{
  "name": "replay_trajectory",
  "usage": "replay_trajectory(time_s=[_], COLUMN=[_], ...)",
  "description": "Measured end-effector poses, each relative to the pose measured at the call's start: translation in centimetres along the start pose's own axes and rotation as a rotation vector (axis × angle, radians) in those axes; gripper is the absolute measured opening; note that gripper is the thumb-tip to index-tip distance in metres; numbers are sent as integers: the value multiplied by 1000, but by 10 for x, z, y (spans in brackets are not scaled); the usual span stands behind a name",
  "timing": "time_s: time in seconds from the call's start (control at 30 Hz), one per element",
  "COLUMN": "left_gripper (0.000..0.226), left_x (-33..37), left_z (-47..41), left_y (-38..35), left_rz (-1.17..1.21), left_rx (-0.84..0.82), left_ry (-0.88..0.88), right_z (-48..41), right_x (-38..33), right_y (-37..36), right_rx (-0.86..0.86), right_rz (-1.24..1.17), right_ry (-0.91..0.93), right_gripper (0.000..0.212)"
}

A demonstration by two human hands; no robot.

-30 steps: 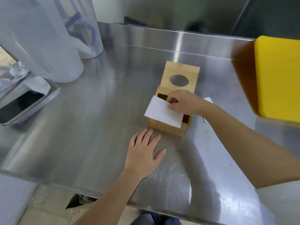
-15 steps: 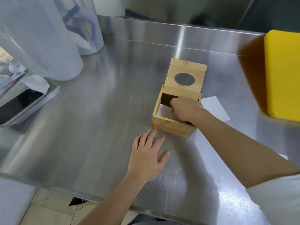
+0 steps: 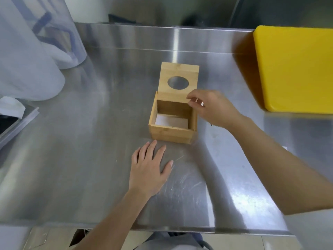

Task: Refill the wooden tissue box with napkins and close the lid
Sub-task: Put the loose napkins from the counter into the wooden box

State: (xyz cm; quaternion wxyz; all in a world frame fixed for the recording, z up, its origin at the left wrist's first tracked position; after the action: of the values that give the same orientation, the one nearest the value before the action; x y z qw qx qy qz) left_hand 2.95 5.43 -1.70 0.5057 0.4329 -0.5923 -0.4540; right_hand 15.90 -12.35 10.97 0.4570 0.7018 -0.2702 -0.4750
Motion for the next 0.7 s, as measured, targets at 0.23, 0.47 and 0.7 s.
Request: replay_trajectory(time_s=[0.23,0.47,0.7], left_gripper=[53,53,51], left_x=[0,0,1], left_z=[-1,-1,1], left_y=[0,2,4], left_rz=[-6,7,39], left_rx=[-9,-33,-30], left_ry=[-14,-15,-13], right_z=[83,180,213], right_x=[68,133,151], right_y=[14,5,-3], right_rx=[300,390,345], right_rz=[17,-95,-124], right_ry=[-541,-1102,-1271], right_gripper=[23,26,51])
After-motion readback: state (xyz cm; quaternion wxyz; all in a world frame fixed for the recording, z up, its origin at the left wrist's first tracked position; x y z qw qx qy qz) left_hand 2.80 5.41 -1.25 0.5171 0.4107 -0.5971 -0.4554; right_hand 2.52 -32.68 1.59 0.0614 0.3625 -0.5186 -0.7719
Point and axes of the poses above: each hand's wrist, its own z-axis away from the middle knuckle, its own y-axis out of the back of the hand, x = y × z, the point moved 2 cm from there along -z, towards the middle knuckle
